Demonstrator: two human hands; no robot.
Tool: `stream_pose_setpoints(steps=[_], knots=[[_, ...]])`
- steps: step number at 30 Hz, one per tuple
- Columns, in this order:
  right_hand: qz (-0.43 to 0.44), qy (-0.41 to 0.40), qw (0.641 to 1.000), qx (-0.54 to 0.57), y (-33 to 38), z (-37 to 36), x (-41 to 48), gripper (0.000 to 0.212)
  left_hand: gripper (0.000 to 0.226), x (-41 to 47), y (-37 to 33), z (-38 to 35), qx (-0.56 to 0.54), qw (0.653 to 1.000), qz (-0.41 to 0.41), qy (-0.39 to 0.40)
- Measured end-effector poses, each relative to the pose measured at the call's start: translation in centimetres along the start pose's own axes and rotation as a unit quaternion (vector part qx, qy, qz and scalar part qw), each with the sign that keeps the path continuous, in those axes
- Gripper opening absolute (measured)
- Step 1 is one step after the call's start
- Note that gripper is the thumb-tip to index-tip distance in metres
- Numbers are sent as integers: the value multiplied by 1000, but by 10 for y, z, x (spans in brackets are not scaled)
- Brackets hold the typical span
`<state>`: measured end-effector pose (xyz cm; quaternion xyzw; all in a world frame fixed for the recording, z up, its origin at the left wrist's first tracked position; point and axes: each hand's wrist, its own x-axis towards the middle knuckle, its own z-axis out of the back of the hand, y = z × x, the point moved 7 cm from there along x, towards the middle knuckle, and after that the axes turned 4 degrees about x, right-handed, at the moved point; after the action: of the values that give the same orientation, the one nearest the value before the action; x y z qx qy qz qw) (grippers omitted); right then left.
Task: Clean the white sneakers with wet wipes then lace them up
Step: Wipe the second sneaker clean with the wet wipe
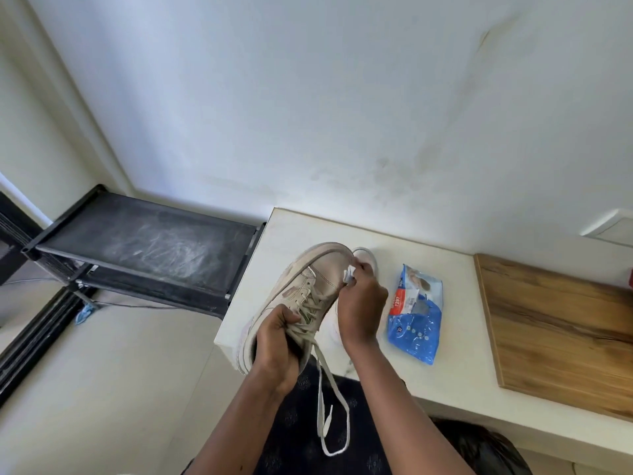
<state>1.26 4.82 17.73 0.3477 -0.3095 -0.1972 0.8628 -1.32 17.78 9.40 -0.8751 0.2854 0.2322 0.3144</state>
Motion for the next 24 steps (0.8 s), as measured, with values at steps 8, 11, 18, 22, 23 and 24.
stream_pose_setpoints(steps=[8, 11, 18, 22, 23, 24], knots=[[-170, 32, 979, 108, -34, -43, 10, 20, 68, 61, -24, -33, -119, 992, -24, 39], [-211, 27, 968, 134, -52, -55, 23, 23, 73, 97, -18, -25, -103, 994, -37, -24], [-375, 25, 867, 326, -108, -83, 14, 36, 32, 170, -8, -9, -108, 989, -17, -99], [-417, 16, 795, 440, -118, -85, 14, 34, 20, 193, -5, 3, -91, 986, -14, -141], [-424, 13, 782, 457, -120, -86, 14, 31, 19, 196, -5, 4, -90, 986, -12, -142], [-430, 9, 771, 470, -122, -87, 14, 30, 18, 196, -5, 3, -98, 985, -12, -142]])
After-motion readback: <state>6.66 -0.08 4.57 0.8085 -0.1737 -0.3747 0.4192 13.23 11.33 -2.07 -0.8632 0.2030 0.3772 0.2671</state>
